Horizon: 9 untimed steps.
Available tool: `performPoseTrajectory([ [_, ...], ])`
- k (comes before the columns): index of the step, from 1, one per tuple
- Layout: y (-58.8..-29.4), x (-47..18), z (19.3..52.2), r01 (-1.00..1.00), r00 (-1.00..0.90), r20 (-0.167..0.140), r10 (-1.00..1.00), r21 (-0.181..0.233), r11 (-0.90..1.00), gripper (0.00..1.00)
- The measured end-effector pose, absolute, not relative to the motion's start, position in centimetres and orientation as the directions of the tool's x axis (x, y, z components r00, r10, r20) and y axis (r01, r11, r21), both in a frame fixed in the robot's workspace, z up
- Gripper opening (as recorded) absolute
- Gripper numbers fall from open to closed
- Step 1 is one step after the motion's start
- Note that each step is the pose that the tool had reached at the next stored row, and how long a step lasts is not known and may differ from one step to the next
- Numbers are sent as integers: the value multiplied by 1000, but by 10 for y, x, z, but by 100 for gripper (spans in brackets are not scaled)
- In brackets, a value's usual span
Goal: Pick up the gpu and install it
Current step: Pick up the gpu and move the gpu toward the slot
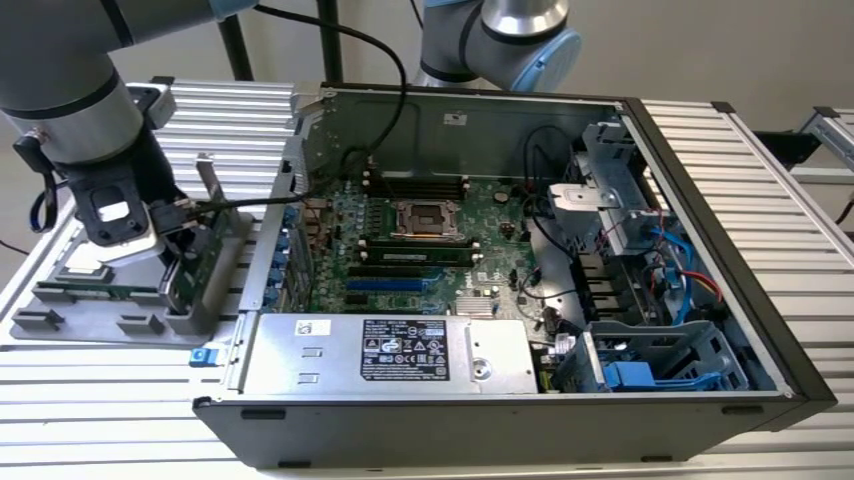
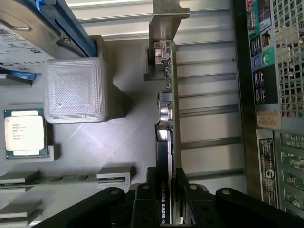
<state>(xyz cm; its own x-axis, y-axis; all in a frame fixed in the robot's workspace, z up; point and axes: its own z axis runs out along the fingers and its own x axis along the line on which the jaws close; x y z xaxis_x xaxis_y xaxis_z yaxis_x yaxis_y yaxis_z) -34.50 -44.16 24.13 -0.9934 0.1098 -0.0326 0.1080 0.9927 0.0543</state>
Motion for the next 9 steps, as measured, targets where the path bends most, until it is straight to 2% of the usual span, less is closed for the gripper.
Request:
performPoseTrajectory([
  [9, -442, -345, 250, 108, -993, -33, 110, 54, 993, 0],
])
